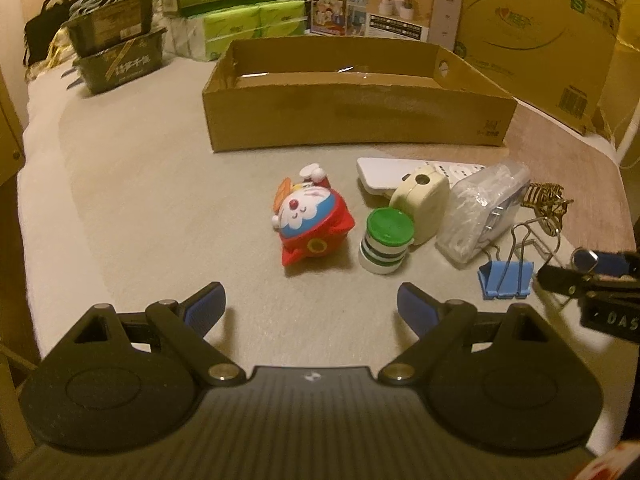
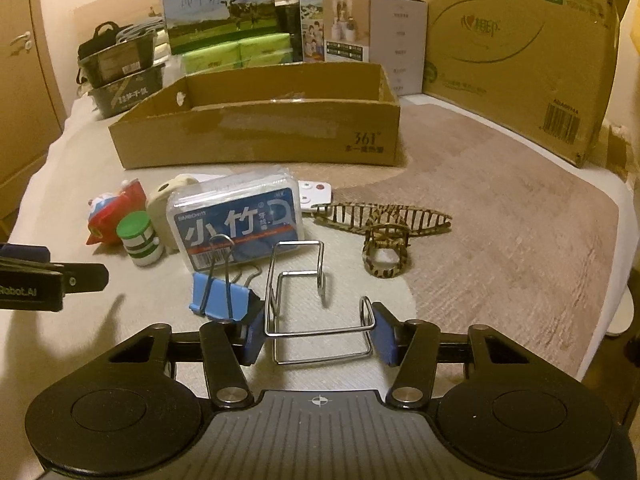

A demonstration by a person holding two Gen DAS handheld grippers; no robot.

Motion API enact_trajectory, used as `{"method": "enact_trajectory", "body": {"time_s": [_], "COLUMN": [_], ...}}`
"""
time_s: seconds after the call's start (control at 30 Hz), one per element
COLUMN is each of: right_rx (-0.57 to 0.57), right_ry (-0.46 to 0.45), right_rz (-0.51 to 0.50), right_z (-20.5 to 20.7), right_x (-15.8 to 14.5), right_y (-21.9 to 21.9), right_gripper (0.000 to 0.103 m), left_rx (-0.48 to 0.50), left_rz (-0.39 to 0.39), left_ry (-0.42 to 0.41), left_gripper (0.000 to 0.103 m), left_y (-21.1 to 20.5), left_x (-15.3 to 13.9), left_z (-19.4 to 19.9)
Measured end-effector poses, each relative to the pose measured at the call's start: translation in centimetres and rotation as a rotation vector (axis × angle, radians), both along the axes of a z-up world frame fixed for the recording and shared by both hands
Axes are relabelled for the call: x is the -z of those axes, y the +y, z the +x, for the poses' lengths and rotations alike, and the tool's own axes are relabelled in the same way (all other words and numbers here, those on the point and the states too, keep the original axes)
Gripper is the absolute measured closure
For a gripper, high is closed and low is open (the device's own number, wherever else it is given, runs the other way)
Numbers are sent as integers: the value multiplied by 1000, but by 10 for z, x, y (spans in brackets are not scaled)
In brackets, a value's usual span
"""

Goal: Organize rigid objects
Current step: 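Grasp the wire rack with the right tool while the left tool grasps the Doraemon figure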

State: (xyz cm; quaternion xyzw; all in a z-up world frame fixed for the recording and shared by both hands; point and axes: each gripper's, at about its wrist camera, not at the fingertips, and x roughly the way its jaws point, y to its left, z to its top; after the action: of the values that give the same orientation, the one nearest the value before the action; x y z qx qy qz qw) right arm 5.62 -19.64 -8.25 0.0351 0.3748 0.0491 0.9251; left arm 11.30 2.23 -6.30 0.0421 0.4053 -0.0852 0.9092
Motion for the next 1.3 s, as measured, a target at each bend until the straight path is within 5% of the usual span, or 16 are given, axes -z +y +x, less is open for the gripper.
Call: {"method": "enact_trajectory", "body": {"time_s": [0.53, 1.07, 1.3], "right_rx": [51, 51, 55], "right_ry": [-41, -22, -18], "right_rz": [14, 8, 3], "right_z": [-2, 6, 9], "right_x": [-12, -6, -5], "right_y": [-19, -19, -18], "right_gripper": [49, 49, 49], "left_rx": [62, 149, 128], "left_rz": [45, 157, 134], "left_ry": [-72, -112, -106], "left_gripper": [16, 59, 61], "left_y": [-2, -16, -14], "left_x": [-3, 14, 14], "left_z": [28, 45, 43]}}
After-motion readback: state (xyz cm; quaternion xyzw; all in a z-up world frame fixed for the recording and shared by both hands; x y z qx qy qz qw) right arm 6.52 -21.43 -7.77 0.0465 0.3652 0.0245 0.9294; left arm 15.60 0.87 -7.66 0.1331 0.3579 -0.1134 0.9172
